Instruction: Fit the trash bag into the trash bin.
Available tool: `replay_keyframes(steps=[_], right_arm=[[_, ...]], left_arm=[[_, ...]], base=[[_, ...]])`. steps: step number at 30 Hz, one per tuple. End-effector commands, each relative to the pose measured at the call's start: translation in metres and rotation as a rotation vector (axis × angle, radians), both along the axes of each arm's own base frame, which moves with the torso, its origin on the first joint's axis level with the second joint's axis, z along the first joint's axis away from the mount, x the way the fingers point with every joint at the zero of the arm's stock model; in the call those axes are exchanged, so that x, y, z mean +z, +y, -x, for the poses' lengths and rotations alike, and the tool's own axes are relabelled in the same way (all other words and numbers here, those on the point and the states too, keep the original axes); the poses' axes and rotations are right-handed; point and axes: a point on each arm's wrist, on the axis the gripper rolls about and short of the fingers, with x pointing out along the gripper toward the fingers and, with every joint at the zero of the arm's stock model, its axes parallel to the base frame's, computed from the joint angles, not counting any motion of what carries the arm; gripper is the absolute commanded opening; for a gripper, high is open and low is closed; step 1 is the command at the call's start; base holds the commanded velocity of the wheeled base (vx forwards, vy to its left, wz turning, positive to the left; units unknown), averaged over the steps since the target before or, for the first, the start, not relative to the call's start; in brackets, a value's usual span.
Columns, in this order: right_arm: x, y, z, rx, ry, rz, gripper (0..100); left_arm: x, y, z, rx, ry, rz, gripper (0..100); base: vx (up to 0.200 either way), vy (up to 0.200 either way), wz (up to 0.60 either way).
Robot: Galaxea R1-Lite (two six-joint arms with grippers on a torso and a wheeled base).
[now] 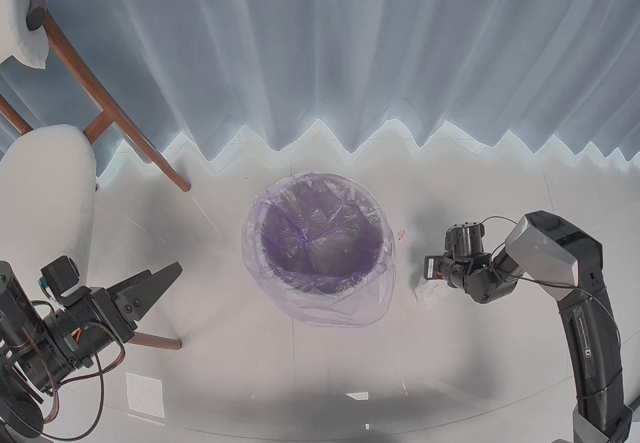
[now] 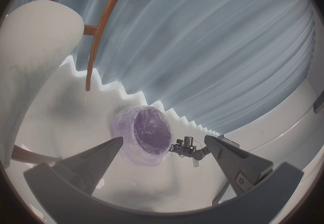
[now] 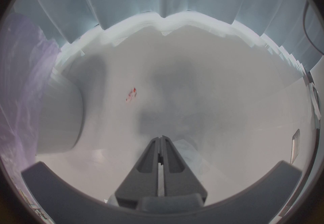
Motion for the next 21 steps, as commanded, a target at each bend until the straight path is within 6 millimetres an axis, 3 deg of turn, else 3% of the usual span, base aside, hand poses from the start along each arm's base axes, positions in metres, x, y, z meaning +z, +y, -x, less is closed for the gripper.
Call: replay_keyframes(steps=[1,4,5,6,8,9,13,15,17,21], right_arm=[[0.092,-0.005,0.017,-0.014,-0.131,-0.016,0],[0.141,-0.007,0.057,-0.006,-0.158,-0.017,0],[0.148,-0.008,0.063,-0.003,-0.161,-0.017,0],[0.167,-0.006,0.084,0.018,-0.174,-0.023,0],[0.176,-0.005,0.095,0.033,-0.181,-0.021,0],[0.193,0.004,0.116,0.082,-0.212,-0.013,0],[0.222,0.033,0.142,0.19,-0.3,-0.039,0],[0.228,0.043,0.148,0.226,-0.317,-0.048,0],[0.221,0.044,0.154,0.233,-0.282,-0.043,0],[0.183,0.027,0.156,0.196,-0.156,-0.005,0]], left_arm=[[0.001,0.003,-0.001,0.015,-0.016,-0.019,100],[0.001,0.005,-0.001,0.025,-0.024,-0.024,100],[0.001,0.006,0.0,0.025,-0.026,-0.023,100],[0.003,0.006,0.0,0.026,-0.033,-0.021,100],[0.004,0.006,0.001,0.026,-0.042,-0.019,100],[0.007,0.007,0.002,0.032,-0.058,-0.014,100],[0.013,0.011,0.007,0.053,-0.099,-0.005,100],[0.016,0.013,0.013,0.058,-0.125,0.002,100],[0.017,0.016,0.018,0.076,-0.139,0.005,100],[0.016,0.024,0.029,0.121,-0.154,0.005,100]], base=[[0.0,0.0,0.0],[0.0,0.0,0.0],[0.0,0.0,0.0],[0.0,0.0,0.0],[0.0,0.0,0.0],[0.0,0.0,0.0],[0.0,0.0,0.0],[0.0,0.0,0.0],[0.0,0.0,0.0],[0.0,0.0,0.0]])
